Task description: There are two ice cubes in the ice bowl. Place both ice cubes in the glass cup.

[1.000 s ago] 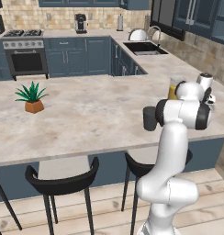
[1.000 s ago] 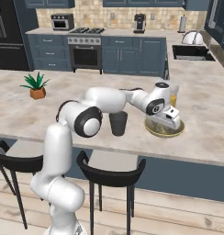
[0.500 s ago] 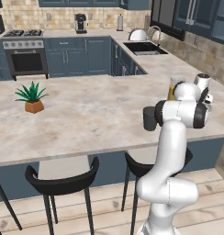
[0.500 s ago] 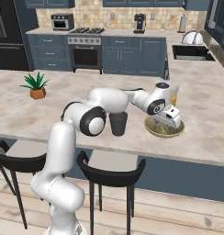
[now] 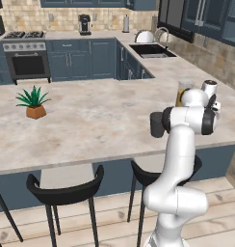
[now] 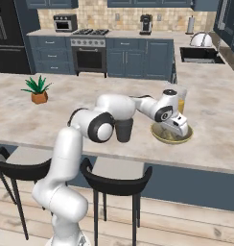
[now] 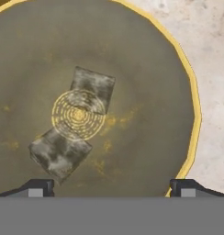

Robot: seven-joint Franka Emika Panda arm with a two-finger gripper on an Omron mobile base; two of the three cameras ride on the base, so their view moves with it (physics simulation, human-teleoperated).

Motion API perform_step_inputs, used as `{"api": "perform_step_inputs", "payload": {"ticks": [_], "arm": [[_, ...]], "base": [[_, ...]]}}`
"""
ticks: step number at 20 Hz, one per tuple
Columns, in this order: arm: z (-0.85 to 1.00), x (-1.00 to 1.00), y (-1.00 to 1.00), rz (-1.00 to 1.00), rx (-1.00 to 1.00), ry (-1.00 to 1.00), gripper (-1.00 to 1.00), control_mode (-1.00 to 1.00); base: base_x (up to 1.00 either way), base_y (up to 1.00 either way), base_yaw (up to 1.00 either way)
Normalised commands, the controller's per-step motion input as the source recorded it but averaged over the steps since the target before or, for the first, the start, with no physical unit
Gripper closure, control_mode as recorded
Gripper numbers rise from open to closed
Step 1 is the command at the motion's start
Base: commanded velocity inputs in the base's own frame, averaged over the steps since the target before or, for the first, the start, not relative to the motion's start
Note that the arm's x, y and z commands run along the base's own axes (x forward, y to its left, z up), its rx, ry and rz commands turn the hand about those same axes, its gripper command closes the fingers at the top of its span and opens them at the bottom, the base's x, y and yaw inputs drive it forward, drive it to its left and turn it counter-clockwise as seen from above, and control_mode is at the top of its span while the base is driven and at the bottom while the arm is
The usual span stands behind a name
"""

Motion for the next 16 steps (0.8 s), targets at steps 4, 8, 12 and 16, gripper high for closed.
{"api": "perform_step_inputs", "payload": {"ticks": [4, 8, 12, 16], "arm": [[-0.20, 0.02, -0.08, 0.00, 0.00, -0.01, -1.00, -1.00], [-0.14, 0.21, -0.15, 0.00, -0.01, -0.03, -1.00, -1.00], [-0.06, 0.23, -0.17, 0.00, 0.00, -0.04, -1.00, -1.00], [-0.10, 0.17, -0.16, 0.00, 0.00, -0.02, -1.00, -1.00]], "base": [[0.00, 0.00, 0.00], [0.00, 0.00, 0.00], [0.00, 0.00, 0.00], [0.00, 0.00, 0.00]]}}
